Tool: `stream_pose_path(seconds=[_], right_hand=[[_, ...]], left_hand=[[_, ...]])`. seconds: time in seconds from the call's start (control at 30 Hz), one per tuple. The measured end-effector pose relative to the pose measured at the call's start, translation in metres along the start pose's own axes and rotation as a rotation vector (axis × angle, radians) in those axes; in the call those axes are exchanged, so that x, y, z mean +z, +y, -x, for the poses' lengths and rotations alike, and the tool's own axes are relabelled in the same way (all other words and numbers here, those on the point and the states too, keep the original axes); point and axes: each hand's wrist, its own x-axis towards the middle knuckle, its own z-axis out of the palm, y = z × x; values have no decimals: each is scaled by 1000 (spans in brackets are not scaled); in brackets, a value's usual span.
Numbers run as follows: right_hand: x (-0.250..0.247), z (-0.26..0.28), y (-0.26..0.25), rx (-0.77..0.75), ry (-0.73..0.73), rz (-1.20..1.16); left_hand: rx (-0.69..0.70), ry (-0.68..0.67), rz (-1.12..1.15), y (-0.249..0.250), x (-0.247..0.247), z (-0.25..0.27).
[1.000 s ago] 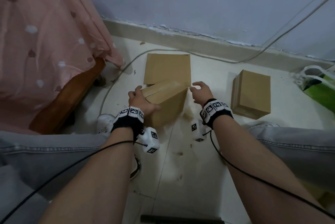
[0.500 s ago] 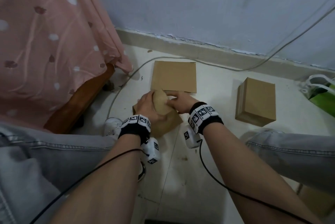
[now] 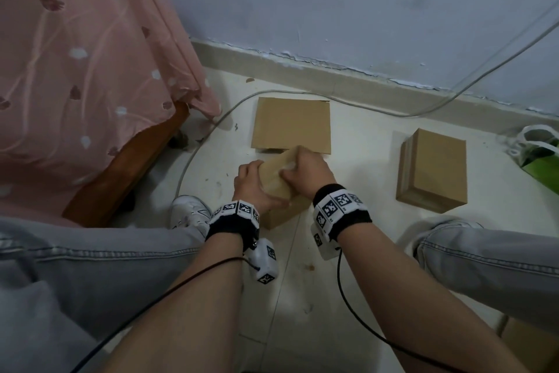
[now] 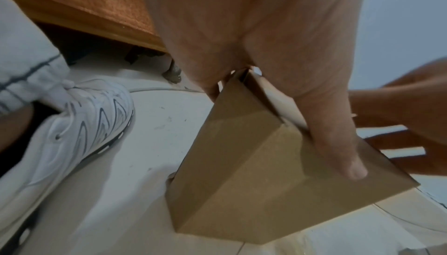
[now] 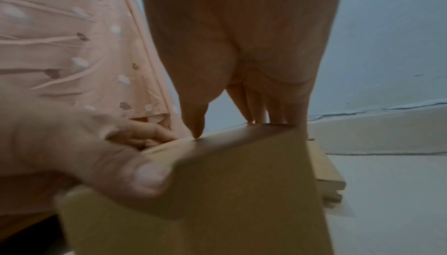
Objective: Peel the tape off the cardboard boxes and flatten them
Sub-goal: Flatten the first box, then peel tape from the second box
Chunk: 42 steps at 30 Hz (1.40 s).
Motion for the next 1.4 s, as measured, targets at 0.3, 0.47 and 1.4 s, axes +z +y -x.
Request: stream_pose_path(seconds=[0.3, 0.47, 1.4], right_hand=[[16, 5, -23, 40, 49, 130], [21, 2, -35, 62, 72, 176], [-5, 15, -38, -75, 176, 236]], left_hand=[[-16, 19, 87, -6, 5, 0], [-26, 3, 59, -2, 4, 0], [-60, -19, 77, -2, 5, -5]])
